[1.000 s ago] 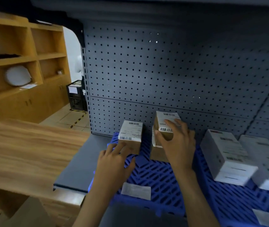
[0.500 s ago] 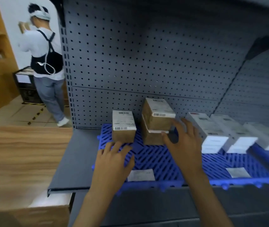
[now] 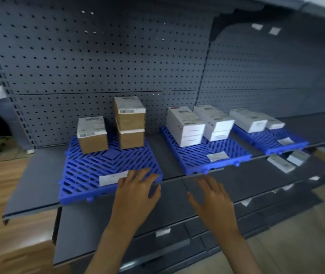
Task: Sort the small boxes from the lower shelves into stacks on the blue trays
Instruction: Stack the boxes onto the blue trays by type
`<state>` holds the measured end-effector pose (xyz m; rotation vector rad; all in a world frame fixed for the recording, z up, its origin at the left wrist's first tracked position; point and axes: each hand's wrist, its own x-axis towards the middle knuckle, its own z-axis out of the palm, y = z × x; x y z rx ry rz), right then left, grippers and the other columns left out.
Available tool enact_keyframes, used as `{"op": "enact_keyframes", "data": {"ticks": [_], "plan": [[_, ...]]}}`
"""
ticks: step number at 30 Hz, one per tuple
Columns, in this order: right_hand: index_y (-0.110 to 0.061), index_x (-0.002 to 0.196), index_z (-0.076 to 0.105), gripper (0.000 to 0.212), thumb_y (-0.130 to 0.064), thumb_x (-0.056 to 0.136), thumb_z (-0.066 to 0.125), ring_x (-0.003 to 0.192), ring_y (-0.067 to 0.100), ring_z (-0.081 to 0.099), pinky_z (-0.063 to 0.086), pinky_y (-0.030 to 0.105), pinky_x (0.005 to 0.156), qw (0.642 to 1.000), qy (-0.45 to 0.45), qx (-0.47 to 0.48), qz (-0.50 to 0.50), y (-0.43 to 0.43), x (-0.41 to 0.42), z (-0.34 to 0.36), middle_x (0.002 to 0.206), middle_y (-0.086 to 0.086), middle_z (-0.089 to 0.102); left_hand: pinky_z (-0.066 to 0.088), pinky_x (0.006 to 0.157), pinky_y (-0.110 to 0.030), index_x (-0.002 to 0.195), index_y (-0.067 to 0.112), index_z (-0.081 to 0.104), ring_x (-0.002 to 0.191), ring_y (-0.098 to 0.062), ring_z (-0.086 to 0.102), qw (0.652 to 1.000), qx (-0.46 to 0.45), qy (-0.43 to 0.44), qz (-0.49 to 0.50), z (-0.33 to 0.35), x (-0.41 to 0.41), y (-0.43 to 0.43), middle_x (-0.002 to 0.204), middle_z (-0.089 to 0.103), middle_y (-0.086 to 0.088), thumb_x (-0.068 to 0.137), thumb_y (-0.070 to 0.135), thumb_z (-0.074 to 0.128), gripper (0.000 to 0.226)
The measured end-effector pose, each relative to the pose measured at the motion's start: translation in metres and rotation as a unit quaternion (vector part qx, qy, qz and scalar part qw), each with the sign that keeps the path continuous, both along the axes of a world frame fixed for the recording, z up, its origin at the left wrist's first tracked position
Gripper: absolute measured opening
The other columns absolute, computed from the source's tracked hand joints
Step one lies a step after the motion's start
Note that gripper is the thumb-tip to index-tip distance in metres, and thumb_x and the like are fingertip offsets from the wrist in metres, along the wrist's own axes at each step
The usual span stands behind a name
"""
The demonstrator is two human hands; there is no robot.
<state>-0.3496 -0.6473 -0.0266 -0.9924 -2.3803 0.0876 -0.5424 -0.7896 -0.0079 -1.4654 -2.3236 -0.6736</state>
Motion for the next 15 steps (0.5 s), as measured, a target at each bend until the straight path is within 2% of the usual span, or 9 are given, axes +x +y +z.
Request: {"op": "enact_keyframes", "data": {"ticks": [3, 5, 8, 12, 15], "plan": [[-0.030, 0.118, 0.067, 0.040, -0.048, 0.084, 0.073, 0.100, 0.029, 0.065, 0.059, 0.044, 0.074, 1.000, -0.003, -0.014, -0.024, 0.013, 0.055, -0.015, 0.123, -0.004, 0.062, 0.054, 0.093, -0.049, 0.127, 0.031, 0.067, 0.123, -0.023, 0.056, 0.999, -0.031, -0.017, -0.016, -0.009, 0.056, 0.022, 0.134, 0.061, 0.008, 0.095, 0.046, 0.063, 0.035], [-0.030, 0.112, 0.070, 0.036, -0.047, 0.081, 0.076, 0.099, 0.028, 0.065, 0.059, 0.042, 0.071, 0.998, -0.009, -0.029, -0.046, 0.025, 0.093, -0.022, 0.119, -0.005, 0.063, 0.054, 0.093, -0.048, 0.126, 0.033, 0.067, 0.124, -0.020, 0.056, 0.998, -0.038, -0.032, -0.026, -0.016, 0.097, 0.037, 0.133, 0.061, 0.011, 0.095, 0.045, 0.063, 0.033], [-0.031, 0.110, 0.069, 0.035, -0.048, 0.080, 0.073, 0.103, 0.027, 0.064, 0.059, 0.044, 0.074, 0.997, -0.017, -0.050, -0.065, 0.044, 0.151, -0.028, 0.117, -0.006, 0.063, 0.054, 0.086, -0.047, 0.123, 0.033, 0.069, 0.120, -0.019, 0.058, 0.997, -0.047, -0.042, -0.047, -0.029, 0.157, 0.060, 0.131, 0.062, 0.011, 0.093, 0.042, 0.067, 0.031], [-0.032, 0.108, 0.068, 0.036, -0.053, 0.083, 0.054, 0.102, 0.027, 0.063, 0.058, 0.044, 0.075, 0.994, -0.015, -0.062, -0.094, 0.064, 0.224, -0.028, 0.115, -0.005, 0.064, 0.053, 0.081, -0.045, 0.119, 0.033, 0.071, 0.113, -0.021, 0.060, 0.994, -0.067, -0.054, -0.069, -0.042, 0.224, 0.096, 0.126, 0.065, 0.011, 0.089, 0.040, 0.069, 0.031], [-0.029, 0.113, 0.070, 0.034, -0.047, 0.084, 0.067, 0.101, 0.027, 0.065, 0.059, 0.046, 0.075, 0.990, -0.013, -0.069, -0.122, 0.082, 0.271, -0.036, 0.118, -0.004, 0.065, 0.052, 0.081, -0.045, 0.120, 0.033, 0.070, 0.113, -0.022, 0.060, 0.990, -0.085, -0.054, -0.094, -0.047, 0.267, 0.127, 0.127, 0.065, 0.010, 0.089, 0.040, 0.066, 0.032]]}}
